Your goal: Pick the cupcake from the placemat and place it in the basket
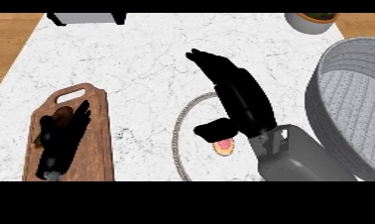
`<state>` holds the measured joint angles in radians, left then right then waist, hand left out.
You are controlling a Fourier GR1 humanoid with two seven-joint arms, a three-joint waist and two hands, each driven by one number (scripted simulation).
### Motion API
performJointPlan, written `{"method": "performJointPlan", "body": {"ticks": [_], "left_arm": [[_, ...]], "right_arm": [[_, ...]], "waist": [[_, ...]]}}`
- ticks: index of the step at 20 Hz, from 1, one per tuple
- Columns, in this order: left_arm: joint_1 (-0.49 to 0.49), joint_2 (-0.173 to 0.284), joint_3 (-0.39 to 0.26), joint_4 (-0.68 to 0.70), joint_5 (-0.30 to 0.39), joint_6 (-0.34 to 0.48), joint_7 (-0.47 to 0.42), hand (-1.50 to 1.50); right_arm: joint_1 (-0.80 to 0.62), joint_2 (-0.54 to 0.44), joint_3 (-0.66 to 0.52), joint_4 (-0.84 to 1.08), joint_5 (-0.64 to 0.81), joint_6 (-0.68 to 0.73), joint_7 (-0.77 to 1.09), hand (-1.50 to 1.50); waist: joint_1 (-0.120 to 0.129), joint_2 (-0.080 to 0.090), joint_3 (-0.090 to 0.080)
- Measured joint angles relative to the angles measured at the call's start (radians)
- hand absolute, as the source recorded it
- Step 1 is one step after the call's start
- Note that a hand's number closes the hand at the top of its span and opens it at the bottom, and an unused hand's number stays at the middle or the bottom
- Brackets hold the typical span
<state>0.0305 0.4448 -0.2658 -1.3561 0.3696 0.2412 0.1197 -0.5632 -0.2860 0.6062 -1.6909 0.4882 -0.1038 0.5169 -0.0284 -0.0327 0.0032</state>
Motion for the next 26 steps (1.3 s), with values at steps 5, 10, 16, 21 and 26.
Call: {"method": "performJointPlan", "body": {"ticks": [5, 10, 16, 21, 26], "left_arm": [[0.019, 0.007, 0.011, -0.017, 0.007, -0.006, 0.002, 0.0], [0.031, 0.009, 0.016, -0.039, 0.007, -0.005, 0.008, 0.0], [0.035, 0.005, 0.014, -0.044, -0.003, -0.001, 0.017, 0.0], [0.04, 0.005, 0.021, -0.048, -0.004, -0.014, 0.011, 0.0], [0.04, -0.004, 0.021, -0.056, -0.017, -0.015, 0.013, 0.0]], "right_arm": [[-0.113, -0.104, -0.032, -0.151, -0.051, 0.257, 0.236, -1.5], [-0.177, -0.169, -0.076, -0.236, -0.241, 0.5, 0.409, -1.5], [-0.204, -0.281, -0.132, -0.293, -0.473, 0.618, 0.47, -1.5], [-0.202, -0.378, -0.167, -0.354, -0.623, 0.642, 0.507, -1.5], [-0.164, -0.418, -0.157, -0.406, -0.674, 0.623, 0.535, -1.5]], "waist": [[-0.009, 0.0, 0.001], [-0.006, 0.005, 0.0], [-0.008, 0.01, 0.002], [-0.003, 0.013, 0.002], [0.007, 0.017, 0.003]]}}
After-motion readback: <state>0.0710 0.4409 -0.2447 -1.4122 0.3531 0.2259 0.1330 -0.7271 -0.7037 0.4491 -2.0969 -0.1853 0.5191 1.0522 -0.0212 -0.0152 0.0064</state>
